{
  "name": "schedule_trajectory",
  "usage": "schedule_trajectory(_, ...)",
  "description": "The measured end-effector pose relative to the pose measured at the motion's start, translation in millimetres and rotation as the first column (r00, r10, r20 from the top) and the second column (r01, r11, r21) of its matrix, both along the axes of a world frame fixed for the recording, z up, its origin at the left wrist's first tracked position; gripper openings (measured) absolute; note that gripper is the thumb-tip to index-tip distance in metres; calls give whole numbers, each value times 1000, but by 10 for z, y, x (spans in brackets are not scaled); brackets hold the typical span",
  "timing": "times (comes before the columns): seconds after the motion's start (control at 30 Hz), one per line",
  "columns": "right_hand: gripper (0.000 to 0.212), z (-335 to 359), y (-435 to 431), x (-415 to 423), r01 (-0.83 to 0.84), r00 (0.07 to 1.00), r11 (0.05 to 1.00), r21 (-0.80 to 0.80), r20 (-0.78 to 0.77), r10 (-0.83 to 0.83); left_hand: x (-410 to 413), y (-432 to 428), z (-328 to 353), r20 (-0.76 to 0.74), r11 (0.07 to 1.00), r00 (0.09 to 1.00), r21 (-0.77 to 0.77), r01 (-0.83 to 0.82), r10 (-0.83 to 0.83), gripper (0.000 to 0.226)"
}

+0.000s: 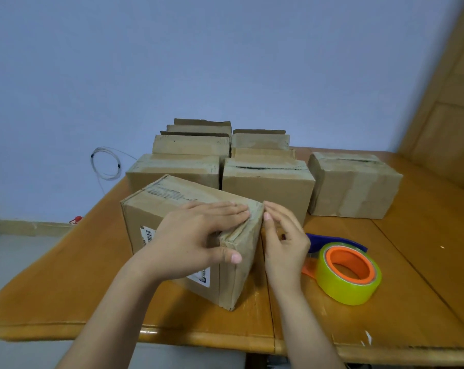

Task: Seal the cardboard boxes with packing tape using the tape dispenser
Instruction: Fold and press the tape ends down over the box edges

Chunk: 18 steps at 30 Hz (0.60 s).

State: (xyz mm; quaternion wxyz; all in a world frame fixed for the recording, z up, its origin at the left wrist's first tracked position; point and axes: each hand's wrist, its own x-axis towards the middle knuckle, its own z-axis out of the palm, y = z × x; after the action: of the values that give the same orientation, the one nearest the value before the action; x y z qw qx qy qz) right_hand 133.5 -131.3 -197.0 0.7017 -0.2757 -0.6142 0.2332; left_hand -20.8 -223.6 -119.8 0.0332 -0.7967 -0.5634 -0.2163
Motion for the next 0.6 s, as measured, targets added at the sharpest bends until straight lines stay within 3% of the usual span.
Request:
schedule_trajectory(0.17,37,-112,-68,31,-77,984,995,67,167,65,7,8,18,-1,1000,1000,-18,-2,2,84)
schedule_trajectory(0.3,42,-121,-78,80,-65,975,994,92,216,44,16,-17,20,-11,1000,1000,-25,-8,7,85)
schedule_trajectory(0.47,38,-157,-318,99,-61,995,994,-87,70,67,38,6,53,-30,998,999,-52,-38,37,95)
schedule_trajectory(0.6,32,-47,-584,146,-67,998,993,-102,-20,65,53,5,56,-47,997,997,-52,-63,60,99)
